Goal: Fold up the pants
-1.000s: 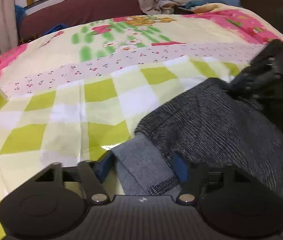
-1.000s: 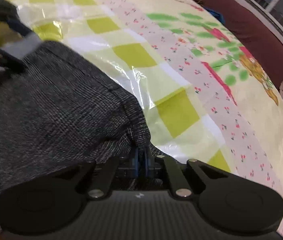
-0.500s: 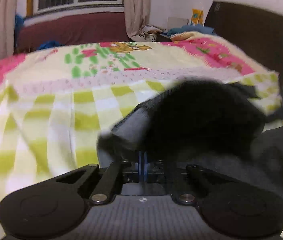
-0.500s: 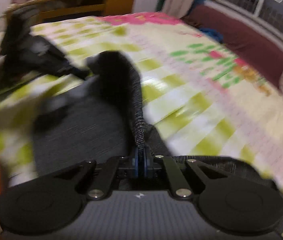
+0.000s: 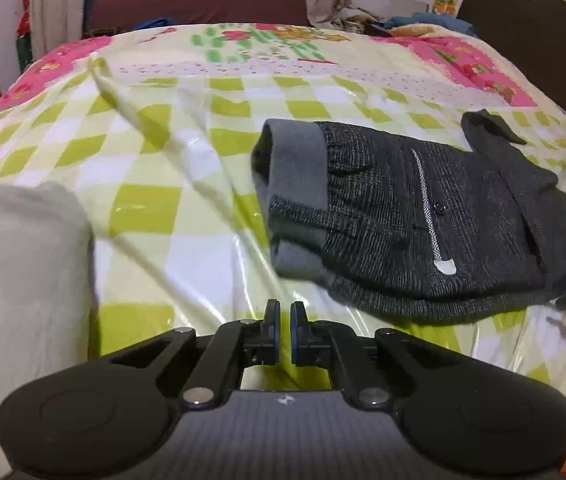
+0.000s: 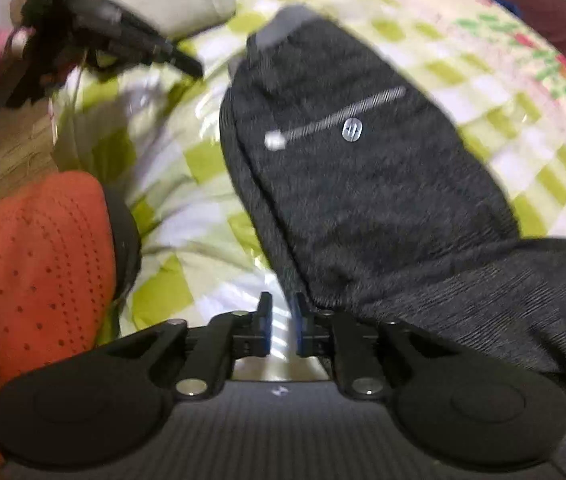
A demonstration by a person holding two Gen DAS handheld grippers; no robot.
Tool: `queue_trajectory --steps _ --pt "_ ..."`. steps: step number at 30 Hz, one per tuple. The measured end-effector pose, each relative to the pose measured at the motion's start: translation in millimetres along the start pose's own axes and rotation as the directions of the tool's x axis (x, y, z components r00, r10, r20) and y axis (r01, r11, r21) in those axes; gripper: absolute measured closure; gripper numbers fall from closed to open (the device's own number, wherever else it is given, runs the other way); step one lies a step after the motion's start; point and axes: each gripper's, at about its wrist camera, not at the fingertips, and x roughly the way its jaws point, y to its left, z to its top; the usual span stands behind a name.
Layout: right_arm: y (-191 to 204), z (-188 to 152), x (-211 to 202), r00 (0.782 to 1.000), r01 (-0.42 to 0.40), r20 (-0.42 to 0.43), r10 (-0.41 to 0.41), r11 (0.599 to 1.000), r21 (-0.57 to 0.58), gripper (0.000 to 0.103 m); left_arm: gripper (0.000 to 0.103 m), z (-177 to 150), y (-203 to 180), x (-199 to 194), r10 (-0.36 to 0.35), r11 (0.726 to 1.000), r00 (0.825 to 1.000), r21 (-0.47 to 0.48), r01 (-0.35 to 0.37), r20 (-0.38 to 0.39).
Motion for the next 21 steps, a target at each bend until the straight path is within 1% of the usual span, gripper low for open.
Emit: queue_trajectory --steps 1,3,5,9,10,11,12,14,16,19,21 --pt "0 2 -4 1.0 0.011 0.015 -0.011 1.0 0.002 0.086 0.08 -2 1 -4 0.001 1.0 1.0 -0.013 -0.001 0.006" --pt "3 7 -11 0.998 0.036 0.042 -0.037 0.999 0.005 0.077 0.077 -6 2 -11 0.009 0.999 1.0 -0.046 -0.008 0.021" --pt "7 10 -11 0.996 0.047 0.072 -0.048 0.999 0.018 0.076 0.075 -11 2 -20 0.02 0.997 0.999 -0.069 -0.017 0.031" --pt "24 8 4 0.993 -0.011 0.12 0.003 0.998 0.068 0.076 0.071 -22 -5 -44 0.039 0.996 0.998 -0.083 -0.035 0.054" --pt "30 8 10 0.993 -0.013 0.118 0.006 0.998 0.059 0.076 0.07 -25 -7 -49 0.044 0.996 0.997 -0.082 -0.039 0.058" --pt "37 7 15 0.994 0.004 0.111 -0.008 0.999 0.039 0.076 0.07 -26 -9 -55 0.048 0.996 0.997 -0.076 -0.043 0.064" --pt "43 6 16 0.994 0.025 0.109 -0.027 0.999 0.023 0.076 0.069 -27 -13 -62 0.055 0.997 0.996 -0.067 -0.05 0.074" --pt "51 5 12 0.992 0.025 0.122 -0.026 1.0 0.009 0.076 0.069 -27 -18 -71 0.059 0.997 0.994 -0.054 -0.055 0.09" --pt "52 4 3 0.989 0.025 0.147 -0.026 1.0 0.013 0.076 0.066 -25 -22 -76 0.054 0.998 0.993 -0.046 -0.049 0.103" --pt "45 2 -7 0.984 0.067 0.165 -0.071 0.997 0.029 0.075 0.064 -20 -30 -73 0.036 0.999 0.992 -0.032 -0.033 0.118" --pt "36 -1 -13 0.98 0.087 0.172 -0.096 0.995 0.056 0.071 0.062 -15 -36 -65 0.019 1.0 0.992 -0.017 -0.017 0.121"
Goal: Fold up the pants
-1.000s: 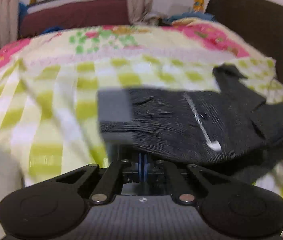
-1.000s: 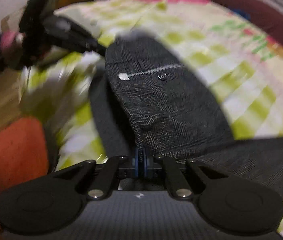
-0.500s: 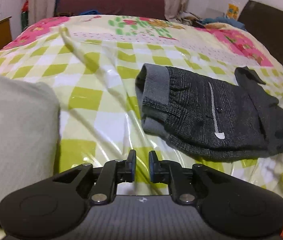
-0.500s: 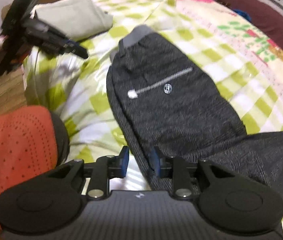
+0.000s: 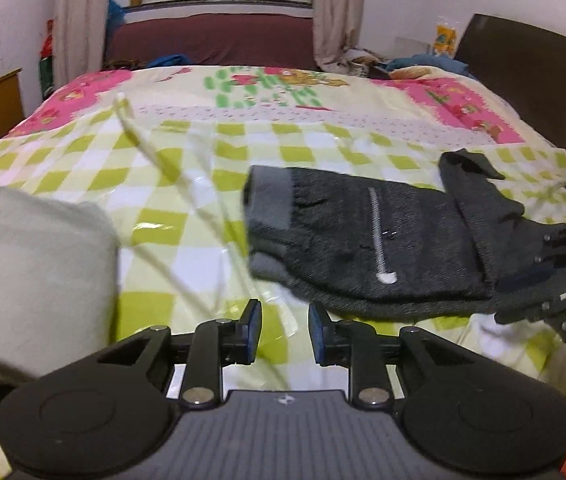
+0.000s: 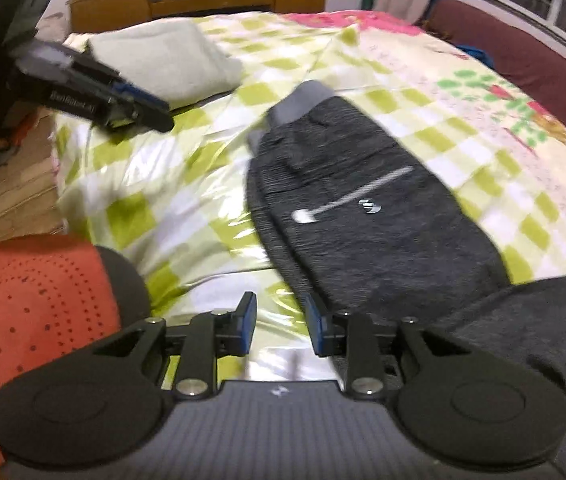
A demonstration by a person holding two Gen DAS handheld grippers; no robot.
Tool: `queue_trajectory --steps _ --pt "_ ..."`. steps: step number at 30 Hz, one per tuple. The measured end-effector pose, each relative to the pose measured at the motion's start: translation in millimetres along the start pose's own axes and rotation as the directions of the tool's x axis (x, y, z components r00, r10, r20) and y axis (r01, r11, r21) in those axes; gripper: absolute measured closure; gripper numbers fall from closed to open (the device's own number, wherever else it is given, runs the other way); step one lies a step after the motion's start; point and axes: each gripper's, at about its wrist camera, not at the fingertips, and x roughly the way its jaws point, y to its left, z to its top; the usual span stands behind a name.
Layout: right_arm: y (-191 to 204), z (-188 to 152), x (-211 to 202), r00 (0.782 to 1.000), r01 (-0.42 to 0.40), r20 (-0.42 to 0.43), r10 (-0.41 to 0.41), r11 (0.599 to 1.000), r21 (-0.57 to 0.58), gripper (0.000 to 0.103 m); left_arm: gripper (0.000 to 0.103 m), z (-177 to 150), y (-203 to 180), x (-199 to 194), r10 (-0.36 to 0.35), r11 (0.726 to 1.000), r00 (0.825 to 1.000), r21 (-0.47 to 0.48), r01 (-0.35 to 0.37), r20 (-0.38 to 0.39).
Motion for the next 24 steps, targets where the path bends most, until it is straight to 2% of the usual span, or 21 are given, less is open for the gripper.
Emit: queue_trajectory --steps 4,9,12,14,16,20,22,24 --pt "-17 -3 -4 0.999 0.046 0.016 -0.047 0.998 0.032 0.068 0.052 12 -8 24 -0.025 1.0 1.0 -0.011 0.025 0.005" --pt "-26 8 16 0.997 0.068 0.035 -0.068 0.998 -0.01 0.068 0.051 25 1 61 -0.005 0.998 0.999 -0.055 0.008 0.037" --pt "-32 17 31 0.996 0.081 0.034 -0.081 0.997 0.001 0.068 0.051 35 15 79 0.016 0.993 0.998 -0.12 -0.009 0.053" --pt "-36 18 37 0.996 0.085 0.038 -0.086 0.996 0.022 0.067 0.051 40 24 85 0.024 0.985 0.996 -0.174 -0.008 0.092" --pt "-42 13 44 0.992 0.126 0.008 -0.126 0.992 0.029 0.066 0.051 41 27 95 0.023 0.977 0.994 -0.214 0.0 0.106" --pt "-56 -9 53 0.977 0.189 -0.112 -0.181 0.98 0.068 0.065 0.047 30 10 126 0.096 0.991 0.995 -0.089 -0.099 -0.038" --pt "-66 -22 41 0.973 0.201 -0.141 -0.185 0.973 0.116 0.064 0.044 28 8 120 0.1 0.992 0.994 -0.071 -0.104 -0.049" --pt "-77 -29 23 0.975 0.199 -0.133 -0.177 0.963 0.183 0.057 0.037 30 8 109 0.131 0.99 0.989 -0.047 -0.134 -0.069"
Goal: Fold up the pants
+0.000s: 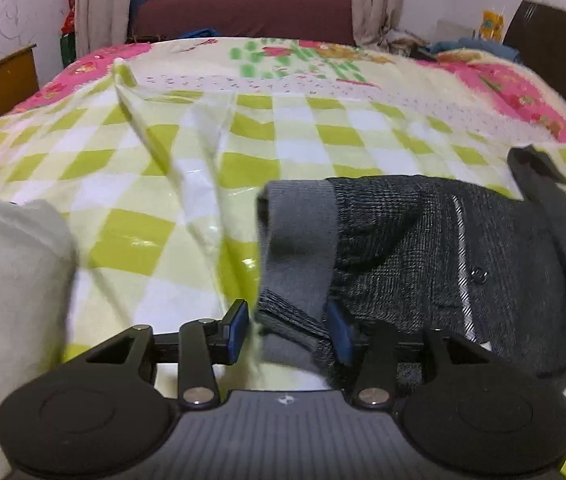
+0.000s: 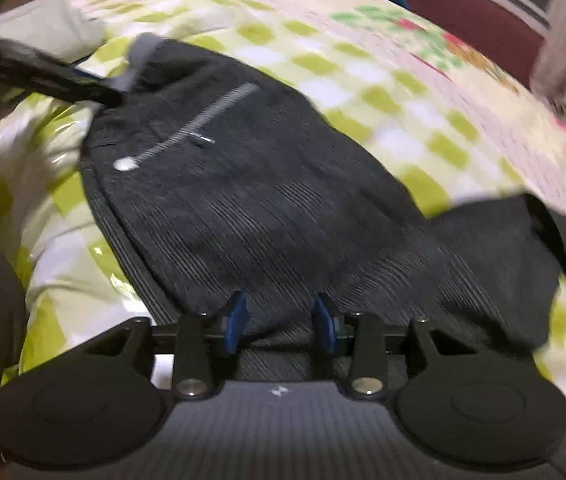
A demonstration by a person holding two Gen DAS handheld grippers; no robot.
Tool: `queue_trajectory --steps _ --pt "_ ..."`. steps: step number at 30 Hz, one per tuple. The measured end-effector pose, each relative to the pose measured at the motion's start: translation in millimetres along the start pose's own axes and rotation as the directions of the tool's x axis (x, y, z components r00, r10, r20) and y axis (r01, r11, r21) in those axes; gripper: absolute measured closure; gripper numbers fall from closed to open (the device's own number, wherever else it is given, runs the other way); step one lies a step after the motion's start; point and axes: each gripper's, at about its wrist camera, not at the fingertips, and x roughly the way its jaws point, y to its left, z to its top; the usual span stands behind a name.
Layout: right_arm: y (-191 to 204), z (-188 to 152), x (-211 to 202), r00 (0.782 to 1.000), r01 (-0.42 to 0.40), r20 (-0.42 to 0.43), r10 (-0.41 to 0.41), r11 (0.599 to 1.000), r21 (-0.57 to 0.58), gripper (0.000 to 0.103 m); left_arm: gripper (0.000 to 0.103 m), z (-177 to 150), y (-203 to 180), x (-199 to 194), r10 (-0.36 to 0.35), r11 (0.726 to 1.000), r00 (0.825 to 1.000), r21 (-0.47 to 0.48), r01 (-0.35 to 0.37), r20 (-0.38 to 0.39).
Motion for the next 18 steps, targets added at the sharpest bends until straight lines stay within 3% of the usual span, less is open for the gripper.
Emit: queue_trajectory --steps 2,5,7,10,13,15,18 --pt "-18 1 -14 1.0 0.014 0.026 -0.015 0.998 0.061 0.057 0.033 0 -4 -8 0.064 0.997 0.998 0.032 -0.064 0.004" --pt "-57 12 -25 0.992 0.073 0.087 -0.088 0.984 0.162 0.056 0.034 3 -26 -24 0.156 0.978 0.985 0.127 -0.165 0.078" --pt "-92 22 -21 0.984 0.113 0.103 -0.145 0.956 0.269 0.051 0.034 8 -40 -36 0.128 0.981 0.983 0.129 -0.145 0.134" --pt "-152 34 0 0.979 0.123 0.095 -0.183 0.888 0.443 0.05 0.034 16 -72 -43 -0.022 0.99 0.987 0.143 -0.001 0.158" --pt "-210 38 28 0.974 0.118 0.08 -0.21 0.78 0.614 0.05 0.034 17 -111 -31 -0.141 0.973 0.983 0.201 0.115 0.118" --pt "-247 34 43 0.969 0.097 0.086 -0.231 0.678 0.728 0.05 0.034 14 -141 -17 -0.218 0.95 0.972 0.244 0.193 0.082" --pt "-290 21 60 0.96 0.057 0.098 -0.262 0.526 0.848 0.05 0.034 9 -178 4 -0.275 0.916 0.961 0.312 0.252 0.032"
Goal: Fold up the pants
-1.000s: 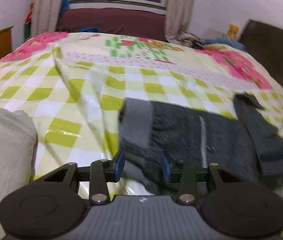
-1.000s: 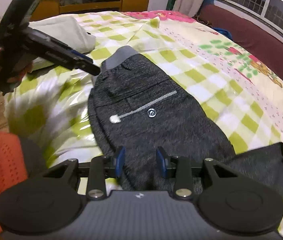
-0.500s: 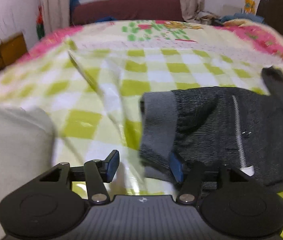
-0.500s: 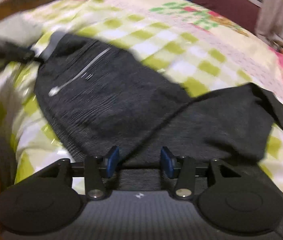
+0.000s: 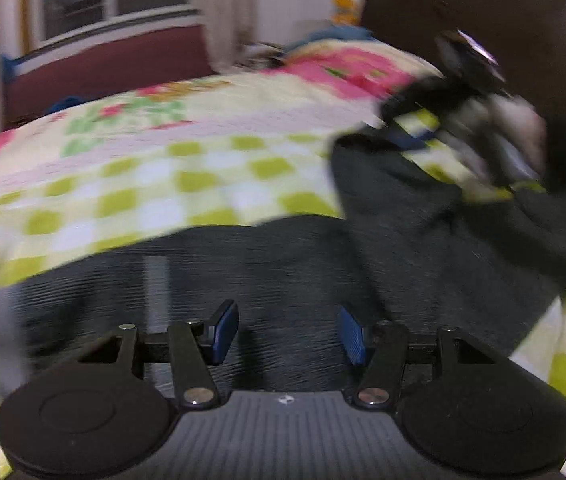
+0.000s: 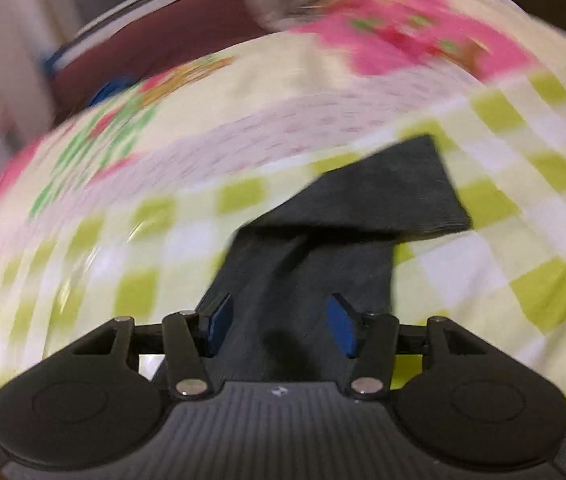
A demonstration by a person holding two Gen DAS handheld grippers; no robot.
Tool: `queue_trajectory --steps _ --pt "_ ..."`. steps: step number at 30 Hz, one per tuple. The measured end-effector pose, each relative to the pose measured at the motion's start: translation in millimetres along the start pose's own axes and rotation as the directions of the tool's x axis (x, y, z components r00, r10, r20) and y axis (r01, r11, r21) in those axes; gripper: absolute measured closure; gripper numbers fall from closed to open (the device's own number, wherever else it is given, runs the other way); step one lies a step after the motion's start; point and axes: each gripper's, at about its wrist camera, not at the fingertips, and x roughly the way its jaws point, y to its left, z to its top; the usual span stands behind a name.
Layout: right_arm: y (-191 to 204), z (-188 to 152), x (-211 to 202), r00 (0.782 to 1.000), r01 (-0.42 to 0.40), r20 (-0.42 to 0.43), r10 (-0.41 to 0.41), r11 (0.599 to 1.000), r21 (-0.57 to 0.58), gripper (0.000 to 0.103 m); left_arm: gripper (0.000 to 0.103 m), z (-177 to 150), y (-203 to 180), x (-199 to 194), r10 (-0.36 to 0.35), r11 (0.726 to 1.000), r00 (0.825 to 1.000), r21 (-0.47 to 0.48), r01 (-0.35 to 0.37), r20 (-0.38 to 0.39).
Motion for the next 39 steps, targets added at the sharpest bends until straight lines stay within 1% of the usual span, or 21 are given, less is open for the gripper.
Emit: queue_trajectory --steps 2,4,7,8,10,11,12,14,17,19,22,25,28,30,32,33,35,36,37,38,39 --pt "-19 11 16 1.0 -0.018 0.025 0.015 0.993 0.116 0.049 0.034 2 -15 17 -0.023 0.999 1.0 0.031 0.023 -0.018" --pt "-34 17 26 0.998 -0.043 0.045 0.035 0.978 0.203 0.049 0.034 4 -20 26 -0.046 0.998 0.999 0.037 0.047 -0.023" --pt "-55 19 40 0.995 -0.08 0.079 0.058 0.943 0.323 0.048 0.034 8 -26 36 -0.05 0.998 0.998 0.036 0.051 -0.029" --pt "-59 19 44 0.994 -0.094 0.09 0.066 0.932 0.351 0.049 0.034 10 -27 40 -0.048 0.998 0.998 0.031 0.049 -0.033" --pt "-64 19 50 0.992 -0.109 0.106 0.073 0.913 0.394 0.068 0.034 8 -27 40 -0.042 0.999 0.998 0.02 0.043 -0.045" --pt "-66 21 53 0.992 -0.11 0.106 0.073 0.908 0.404 0.087 0.034 7 -28 38 -0.04 0.999 0.998 0.018 0.041 -0.05" --pt "-68 22 53 0.992 -0.113 0.104 0.077 0.905 0.41 0.097 0.034 8 -29 38 -0.036 0.999 0.998 0.019 0.038 -0.056" --pt "-72 24 49 0.988 -0.134 0.121 0.091 0.903 0.409 0.099 0.034 10 -33 41 -0.026 0.999 0.998 0.032 0.028 -0.065" --pt "-81 31 21 0.972 -0.191 0.2 0.126 0.917 0.352 0.099 0.034 13 -38 42 -0.008 0.998 0.997 0.056 0.012 -0.074" --pt "-91 35 -6 0.959 -0.226 0.237 0.153 0.919 0.322 0.1 0.034 14 -41 42 -0.002 0.998 0.997 0.068 0.007 -0.077" --pt "-115 34 -63 0.94 -0.274 0.286 0.188 0.913 0.301 0.1 0.034 20 -50 40 0.005 0.997 0.998 0.083 0.0 -0.07" --pt "-145 27 -128 0.921 -0.299 0.337 0.197 0.912 0.282 0.1 0.035 23 -60 32 0.0 0.995 0.999 0.1 0.005 -0.046" --pt "-177 15 -191 0.908 -0.281 0.387 0.16 0.918 0.281 0.1 0.034 26 -71 26 -0.016 0.993 0.999 0.119 0.02 -0.032" --pt "-202 5 -231 0.9 -0.267 0.417 0.125 0.916 0.301 0.1 0.034 28 -83 21 -0.048 0.99 0.999 0.134 0.051 -0.024" --pt "-225 -9 -264 0.893 -0.242 0.443 0.08 0.916 0.321 0.1 0.034 28 -97 17 -0.07 0.982 0.997 0.175 0.071 -0.011" --pt "-235 -18 -279 0.893 -0.214 0.447 0.052 0.923 0.32 0.1 0.034 28 -107 15 -0.079 0.975 0.997 0.206 0.078 -0.005" --pt "-249 -35 -294 0.899 -0.155 0.439 0.002 0.936 0.315 0.1 0.034 27 -124 13 -0.099 0.962 0.995 0.254 0.098 -0.008" --pt "-255 -45 -296 0.907 -0.116 0.42 -0.02 0.948 0.296 0.099 0.034 24 -132 14 -0.113 0.955 0.993 0.275 0.114 -0.02" --pt "-263 -54 -292 0.922 -0.085 0.386 -0.032 0.955 0.284 0.099 0.034 21 -140 16 -0.122 0.947 0.992 0.294 0.127 -0.034" --pt "-271 -62 -284 0.935 -0.055 0.351 -0.057 0.952 0.3 0.097 0.034 17 -149 20 -0.125 0.939 0.991 0.316 0.137 -0.057" --pt "-280 -70 -273 0.951 -0.04 0.301 -0.063 0.945 0.324 0.093 0.034 14 -154 24 -0.121 0.931 0.989 0.337 0.141 -0.081"
